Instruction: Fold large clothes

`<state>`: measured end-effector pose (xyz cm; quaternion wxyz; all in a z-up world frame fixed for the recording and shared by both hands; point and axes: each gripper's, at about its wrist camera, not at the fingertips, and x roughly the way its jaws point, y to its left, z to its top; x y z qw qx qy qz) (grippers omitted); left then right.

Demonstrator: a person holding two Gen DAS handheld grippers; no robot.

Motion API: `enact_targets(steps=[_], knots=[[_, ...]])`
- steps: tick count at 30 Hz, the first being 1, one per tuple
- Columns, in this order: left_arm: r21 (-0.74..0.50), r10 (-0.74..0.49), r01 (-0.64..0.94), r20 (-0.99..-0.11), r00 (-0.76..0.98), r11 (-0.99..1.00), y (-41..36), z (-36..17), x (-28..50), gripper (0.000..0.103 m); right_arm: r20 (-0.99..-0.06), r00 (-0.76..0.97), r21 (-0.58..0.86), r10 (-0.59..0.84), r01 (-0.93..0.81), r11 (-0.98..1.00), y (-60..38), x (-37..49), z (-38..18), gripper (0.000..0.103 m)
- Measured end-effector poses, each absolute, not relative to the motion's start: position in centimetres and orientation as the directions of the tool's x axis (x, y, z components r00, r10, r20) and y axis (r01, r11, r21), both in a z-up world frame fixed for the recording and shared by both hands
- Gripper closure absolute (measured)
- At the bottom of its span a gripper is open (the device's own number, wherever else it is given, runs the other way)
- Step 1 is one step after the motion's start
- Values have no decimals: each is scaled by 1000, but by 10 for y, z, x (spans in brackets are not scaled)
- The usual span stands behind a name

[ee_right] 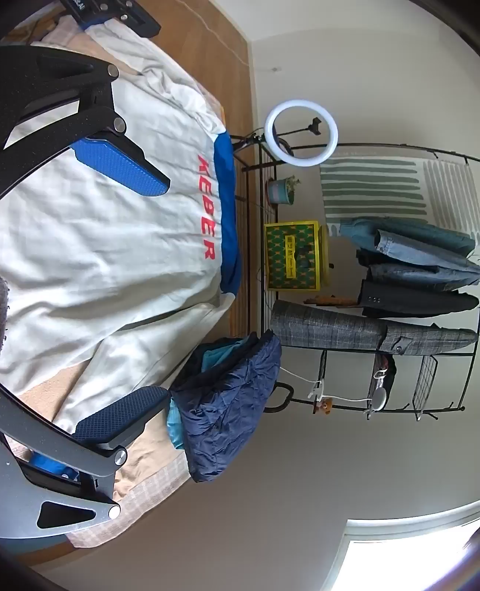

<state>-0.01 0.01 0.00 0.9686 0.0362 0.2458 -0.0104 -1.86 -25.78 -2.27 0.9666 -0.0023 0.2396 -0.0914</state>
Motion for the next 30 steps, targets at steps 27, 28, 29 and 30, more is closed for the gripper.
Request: enact_targets(steps=[27,28,29,30], knots=[[59,0,32,-481,876,998,3,-9,2,7,-462,870,-41,-170,170,985,-260,-17,-28,1],[59,0,32,-481,877,998,3,-9,2,7,-463,870,-42,-170,170,985,-260,-17,-27,1],[59,0,33,-481,877,998,3,-9,2,7,-462,870,-44,-170,169,985,-259,-17,-27,1],[59,0,33,-481,876,998,3,-9,2,7,-462,870,-46,-170,168,985,-259,-16,-27,1]])
